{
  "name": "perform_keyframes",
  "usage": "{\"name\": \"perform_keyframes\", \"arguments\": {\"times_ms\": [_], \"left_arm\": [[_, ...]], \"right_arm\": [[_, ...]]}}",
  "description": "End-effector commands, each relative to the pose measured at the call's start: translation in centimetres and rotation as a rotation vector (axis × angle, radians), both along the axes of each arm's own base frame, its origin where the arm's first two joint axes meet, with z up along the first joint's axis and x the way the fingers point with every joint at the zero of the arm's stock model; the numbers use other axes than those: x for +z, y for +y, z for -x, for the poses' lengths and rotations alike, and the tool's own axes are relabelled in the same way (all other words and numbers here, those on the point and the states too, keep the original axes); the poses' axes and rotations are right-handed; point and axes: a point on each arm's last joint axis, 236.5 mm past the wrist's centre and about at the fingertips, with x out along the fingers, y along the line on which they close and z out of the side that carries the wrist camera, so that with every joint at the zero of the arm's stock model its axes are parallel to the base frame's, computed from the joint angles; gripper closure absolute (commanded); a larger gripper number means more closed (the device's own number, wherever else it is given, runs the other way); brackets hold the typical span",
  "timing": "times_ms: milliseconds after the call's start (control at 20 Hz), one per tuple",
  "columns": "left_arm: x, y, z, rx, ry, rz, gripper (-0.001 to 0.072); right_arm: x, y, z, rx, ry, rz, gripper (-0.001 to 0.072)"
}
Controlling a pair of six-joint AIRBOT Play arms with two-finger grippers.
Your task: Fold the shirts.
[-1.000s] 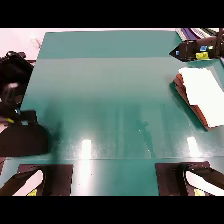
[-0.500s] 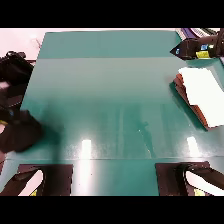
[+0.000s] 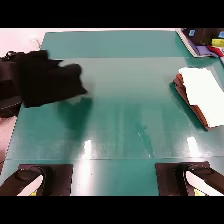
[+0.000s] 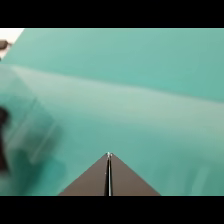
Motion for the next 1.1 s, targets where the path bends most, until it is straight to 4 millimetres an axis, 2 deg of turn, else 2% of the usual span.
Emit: {"name": "perform_keyframes", "arguments": {"times_ms": [0,150,200,250,300,350,400,450,550,650,750,800,900,1050], "left_arm": [[-2.2,-10.3,-1.8,-0.239,0.045,0.029,0.0683],[-7.9,-20.8,-2.7,-0.45,0.139,0.074,0.0677],[-9.1,-24.1,-2.9,-0.523,0.143,0.116,0.0519],[-10.1,-27.0,-3.2,-0.569,0.146,0.182,0.02],[-10.7,-28.7,-3.7,-0.582,0.152,0.24,0.0148],[-11.2,-29.0,-4.8,-0.565,0.15,0.256,0.0149],[-11.5,-28.1,-6.1,-0.537,0.156,0.254,0.0149],[-11.6,-26.1,-7.7,-0.491,0.161,0.252,0.0149],[-12.4,-20.4,-11.2,-0.363,0.181,0.248,0.0148],[-15.2,-14.1,-13.7,-0.234,0.267,0.237,0.0148],[-19.4,-10.3,-14.1,-0.157,0.41,0.241,0.0148],[-21.7,-9.3,-14.1,-0.134,0.48,0.237,0.0148],[-26.2,-8.4,-14.0,-0.105,0.577,0.227,0.0148],[-31.4,-9.0,-13.2,-0.081,0.683,0.26,0.0148]], "right_arm": [[1.5,-0.2,0.3,-0.013,-0.049,-0.011,0.0691],[1.5,-0.2,0.3,-0.013,-0.048,-0.011,0.0691],[1.5,-0.2,0.3,-0.013,-0.048,-0.01,0.0691],[1.5,-0.2,0.3,-0.013,-0.048,-0.011,0.0691],[1.4,-0.2,0.3,-0.013,-0.047,-0.01,0.0691],[1.4,-0.2,0.3,-0.012,-0.046,-0.01,0.0691],[1.4,-0.2,0.3,-0.012,-0.045,-0.01,0.0691],[1.4,-0.2,0.4,-0.011,-0.043,-0.01,0.0691],[1.2,-0.1,0.4,-0.008,-0.037,-0.008,0.0691],[0.8,0.0,0.6,-0.001,-0.021,-0.003,0.0691],[0.3,0.0,0.5,0.003,-0.004,0.001,0.0691],[0.0,0.1,0.5,0.006,0.006,0.003,0.069],[-0.5,0.2,0.3,0.01,0.022,0.005,0.069],[-1.1,0.3,0.4,0.019,0.047,0.012,0.0691]]}}
